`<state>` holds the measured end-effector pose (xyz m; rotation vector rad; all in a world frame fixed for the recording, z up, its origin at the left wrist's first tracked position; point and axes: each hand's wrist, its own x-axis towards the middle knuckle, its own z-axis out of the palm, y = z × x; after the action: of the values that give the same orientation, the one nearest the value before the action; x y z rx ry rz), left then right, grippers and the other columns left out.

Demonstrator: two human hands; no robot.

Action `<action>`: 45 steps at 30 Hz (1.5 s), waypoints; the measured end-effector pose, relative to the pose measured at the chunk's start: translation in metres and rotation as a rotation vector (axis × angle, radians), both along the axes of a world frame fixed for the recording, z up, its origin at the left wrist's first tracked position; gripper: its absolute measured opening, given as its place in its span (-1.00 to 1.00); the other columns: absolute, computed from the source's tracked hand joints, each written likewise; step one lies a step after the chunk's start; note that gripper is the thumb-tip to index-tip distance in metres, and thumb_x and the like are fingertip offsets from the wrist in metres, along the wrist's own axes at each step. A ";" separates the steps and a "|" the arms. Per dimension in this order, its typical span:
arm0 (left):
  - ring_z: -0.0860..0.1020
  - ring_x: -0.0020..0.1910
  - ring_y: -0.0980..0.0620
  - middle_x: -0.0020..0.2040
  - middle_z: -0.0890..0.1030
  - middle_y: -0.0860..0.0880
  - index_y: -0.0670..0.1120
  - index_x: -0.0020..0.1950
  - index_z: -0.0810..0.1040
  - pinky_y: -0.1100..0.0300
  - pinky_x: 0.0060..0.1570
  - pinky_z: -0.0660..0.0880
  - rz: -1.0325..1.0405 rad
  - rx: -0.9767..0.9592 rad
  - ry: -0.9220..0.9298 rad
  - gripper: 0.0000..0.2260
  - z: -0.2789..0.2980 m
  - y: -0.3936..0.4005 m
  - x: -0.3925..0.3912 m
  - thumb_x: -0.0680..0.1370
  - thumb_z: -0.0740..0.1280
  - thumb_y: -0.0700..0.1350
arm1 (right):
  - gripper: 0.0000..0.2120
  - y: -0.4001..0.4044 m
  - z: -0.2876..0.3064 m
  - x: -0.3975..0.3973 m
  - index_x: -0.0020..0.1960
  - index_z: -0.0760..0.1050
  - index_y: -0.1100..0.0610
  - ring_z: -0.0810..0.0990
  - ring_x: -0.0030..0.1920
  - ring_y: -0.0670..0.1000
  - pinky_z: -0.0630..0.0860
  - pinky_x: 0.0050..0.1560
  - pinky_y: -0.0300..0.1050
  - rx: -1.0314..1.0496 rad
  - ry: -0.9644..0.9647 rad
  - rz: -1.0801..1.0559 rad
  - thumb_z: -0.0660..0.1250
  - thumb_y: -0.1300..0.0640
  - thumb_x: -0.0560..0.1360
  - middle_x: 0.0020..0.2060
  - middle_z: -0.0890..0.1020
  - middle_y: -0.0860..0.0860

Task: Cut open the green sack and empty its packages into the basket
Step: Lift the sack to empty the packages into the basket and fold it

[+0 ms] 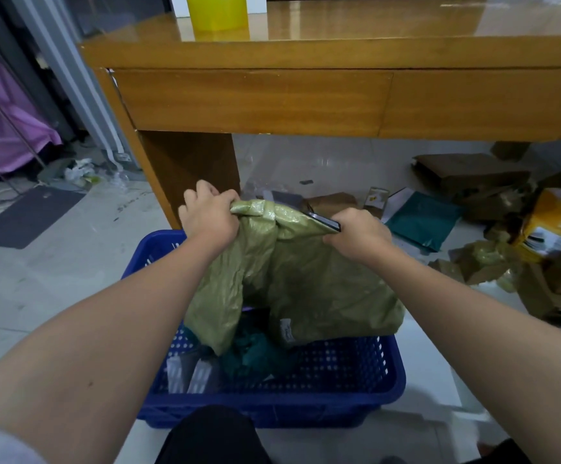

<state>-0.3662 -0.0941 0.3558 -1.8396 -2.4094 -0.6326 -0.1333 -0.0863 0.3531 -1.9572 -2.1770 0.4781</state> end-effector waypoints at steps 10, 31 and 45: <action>0.40 -0.06 0.24 0.21 0.24 -0.04 0.06 0.32 0.32 0.44 -0.04 0.38 -0.367 0.151 -0.624 -0.51 0.044 0.006 0.053 0.48 0.38 -0.27 | -0.74 -0.002 0.016 -0.023 0.10 0.58 0.18 0.65 -0.13 0.09 0.60 -0.08 -0.06 -0.394 0.836 -0.278 0.42 0.07 0.49 -0.05 0.68 0.11; 0.48 0.28 -0.20 0.24 0.57 -0.20 -0.14 0.29 0.54 -0.16 0.18 0.38 0.115 -0.645 -1.977 -0.12 -0.034 -0.033 0.067 0.42 -0.07 0.54 | -0.46 -0.026 0.003 -0.056 0.16 0.59 0.15 0.61 -0.05 0.19 0.52 -0.08 0.07 -0.649 1.666 -0.710 0.13 -0.26 0.54 -0.01 0.66 0.22; 0.64 -0.01 -0.15 0.04 0.69 -0.20 -0.15 0.20 0.58 0.04 -0.30 0.59 0.324 -0.124 -1.851 -0.66 -0.031 -0.004 0.044 0.45 0.41 -0.09 | -0.66 -0.034 -0.015 -0.039 -0.24 0.36 0.12 0.19 -0.66 -0.13 0.13 -0.72 -0.38 -0.916 1.001 -0.574 0.36 -0.09 0.48 -0.58 0.33 -0.03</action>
<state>-0.3226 -0.0982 0.3251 -0.4494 -3.1904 -3.0680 -0.1720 -0.1201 0.3385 -1.8266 -0.7478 1.9972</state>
